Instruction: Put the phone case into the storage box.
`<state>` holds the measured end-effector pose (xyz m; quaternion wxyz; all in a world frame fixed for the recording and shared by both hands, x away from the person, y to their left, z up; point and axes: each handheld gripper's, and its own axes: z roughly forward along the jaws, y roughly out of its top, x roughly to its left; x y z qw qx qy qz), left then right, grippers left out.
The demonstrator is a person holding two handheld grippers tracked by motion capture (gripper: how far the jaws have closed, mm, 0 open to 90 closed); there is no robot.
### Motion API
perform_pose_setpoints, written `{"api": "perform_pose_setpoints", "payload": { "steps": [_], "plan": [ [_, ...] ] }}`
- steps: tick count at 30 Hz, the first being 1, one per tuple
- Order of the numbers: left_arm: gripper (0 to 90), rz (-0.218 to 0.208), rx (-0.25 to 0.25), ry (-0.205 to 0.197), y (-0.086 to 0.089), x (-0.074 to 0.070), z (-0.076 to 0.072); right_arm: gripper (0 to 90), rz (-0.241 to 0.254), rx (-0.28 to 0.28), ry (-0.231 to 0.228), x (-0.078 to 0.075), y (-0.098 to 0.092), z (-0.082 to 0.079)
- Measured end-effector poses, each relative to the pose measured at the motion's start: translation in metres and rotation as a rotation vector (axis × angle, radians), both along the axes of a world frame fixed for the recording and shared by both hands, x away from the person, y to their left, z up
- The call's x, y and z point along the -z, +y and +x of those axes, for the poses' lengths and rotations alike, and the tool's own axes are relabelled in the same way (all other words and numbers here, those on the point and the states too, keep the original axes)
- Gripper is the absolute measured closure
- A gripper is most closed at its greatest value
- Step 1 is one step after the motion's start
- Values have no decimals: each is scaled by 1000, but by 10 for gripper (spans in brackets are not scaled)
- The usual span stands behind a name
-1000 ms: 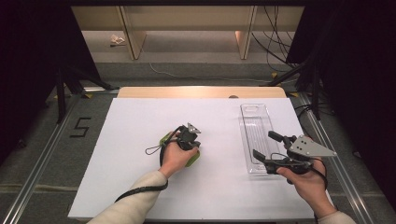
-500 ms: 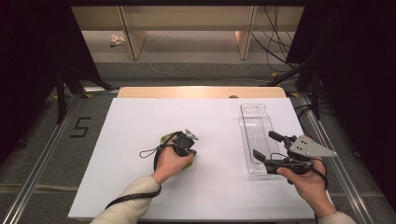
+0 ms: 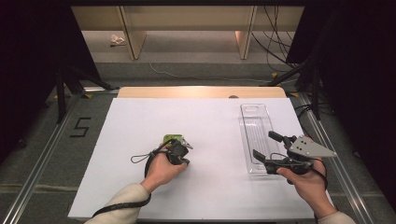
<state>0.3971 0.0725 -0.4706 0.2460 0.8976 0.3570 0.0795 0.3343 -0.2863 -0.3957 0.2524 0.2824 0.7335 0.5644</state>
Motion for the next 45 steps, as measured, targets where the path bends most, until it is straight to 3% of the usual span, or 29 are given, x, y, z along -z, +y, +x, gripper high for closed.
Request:
{"api": "perform_pose_setpoints", "payload": {
  "steps": [14, 22, 27, 31, 34, 36, 42, 43, 45],
  "plan": [
    [898, 22, -68, 26, 58, 0, -13, 157, -2, 1, 2, 1, 0, 1],
    [897, 13, -56, 25, 61, -1, -14, 157, 3, -4, 2, 1, 0, 0],
    [858, -17, -40, 11, 62, -8, -16, 158, 5, -6, 5, 0, 0, 0],
    [781, -51, -17, -6, 63, -12, -17, 158, 4, -6, 6, 0, 0, 0],
    [599, -64, -2, -13, 64, -17, -16, 157, 4, -7, 6, 0, 0, -1],
    [525, -66, -10, -23, 65, -19, -15, 157, 4, -4, 6, -1, 0, -1],
    [161, -30, -22, -50, 65, -22, -13, 157, 8, -2, 4, -1, 0, -2],
    [161, -26, -23, -60, 65, -23, -12, 157, 9, -1, 3, -2, 0, -2],
    [60, -31, -25, -74, 66, -25, -11, 157, 11, -4, 1, -3, 0, -3]
  ]
}}
